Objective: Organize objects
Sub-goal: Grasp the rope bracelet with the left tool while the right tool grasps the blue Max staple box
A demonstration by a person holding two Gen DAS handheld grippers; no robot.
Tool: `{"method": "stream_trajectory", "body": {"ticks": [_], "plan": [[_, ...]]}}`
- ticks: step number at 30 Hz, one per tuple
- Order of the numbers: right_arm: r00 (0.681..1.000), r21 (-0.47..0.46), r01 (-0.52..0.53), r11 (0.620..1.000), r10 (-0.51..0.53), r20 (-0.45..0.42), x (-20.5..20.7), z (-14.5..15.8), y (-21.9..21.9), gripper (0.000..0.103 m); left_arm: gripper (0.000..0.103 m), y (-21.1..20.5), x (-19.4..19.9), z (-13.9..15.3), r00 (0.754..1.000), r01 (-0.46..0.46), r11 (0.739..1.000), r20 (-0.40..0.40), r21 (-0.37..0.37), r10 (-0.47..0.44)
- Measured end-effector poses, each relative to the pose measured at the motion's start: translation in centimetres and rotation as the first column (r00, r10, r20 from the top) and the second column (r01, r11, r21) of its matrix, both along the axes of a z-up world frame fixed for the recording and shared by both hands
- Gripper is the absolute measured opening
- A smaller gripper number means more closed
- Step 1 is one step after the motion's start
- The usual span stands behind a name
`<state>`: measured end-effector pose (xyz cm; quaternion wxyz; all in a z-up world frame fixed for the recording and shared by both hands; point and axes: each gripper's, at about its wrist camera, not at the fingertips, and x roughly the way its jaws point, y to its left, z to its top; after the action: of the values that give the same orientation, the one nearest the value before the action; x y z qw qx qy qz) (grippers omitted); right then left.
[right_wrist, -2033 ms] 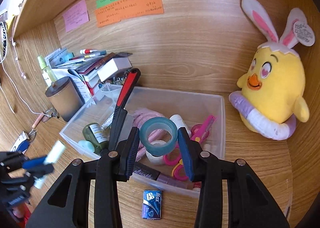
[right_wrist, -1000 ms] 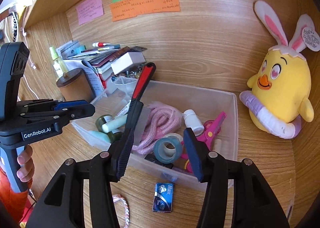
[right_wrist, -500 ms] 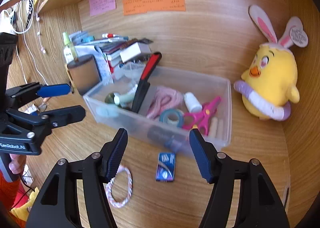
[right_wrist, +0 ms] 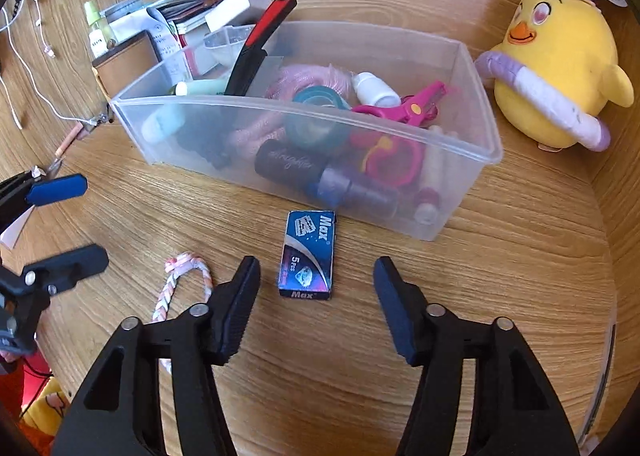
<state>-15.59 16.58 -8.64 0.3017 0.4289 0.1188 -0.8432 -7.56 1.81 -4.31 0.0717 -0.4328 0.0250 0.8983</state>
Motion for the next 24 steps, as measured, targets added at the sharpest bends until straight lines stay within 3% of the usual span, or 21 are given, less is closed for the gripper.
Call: {"method": "stream_trajectory", "body": {"ticks": [4,8,16,20,24], "plan": [[1.0,0.009,-0.006,1.0,0.006,-0.013,-0.3,0.0,-0.8,0.043,0.082,0.8,-0.4,-0.6,0.999,0.041,0.999,0.03,0.028,-0.041],[0.999,0.006,-0.017,1.0,0.017,-0.027,-0.4,0.0,-1.4,0.025,0.071,2.2,-0.6,-0.8,0.995,0.085,0.996,0.047,0.038,-0.087],[0.999,-0.029,-0.033,0.999,0.032,-0.041,1.0,0.7,-0.7,0.025,0.047,4.0,-1.6,-1.8,0.986,0.136,0.991,0.096,0.015,-0.137],[0.998,-0.069,-0.026,0.997,0.021,-0.063,1.8,1.9,0.4,0.025,0.041,4.7,-2.2,-2.3,0.98,0.161,0.987,0.116,0.008,-0.161],[0.996,-0.096,-0.029,0.995,0.021,-0.083,2.7,2.9,1.1,0.025,0.013,5.1,-2.7,-2.3,0.979,0.17,0.985,0.113,0.001,-0.169]]}}
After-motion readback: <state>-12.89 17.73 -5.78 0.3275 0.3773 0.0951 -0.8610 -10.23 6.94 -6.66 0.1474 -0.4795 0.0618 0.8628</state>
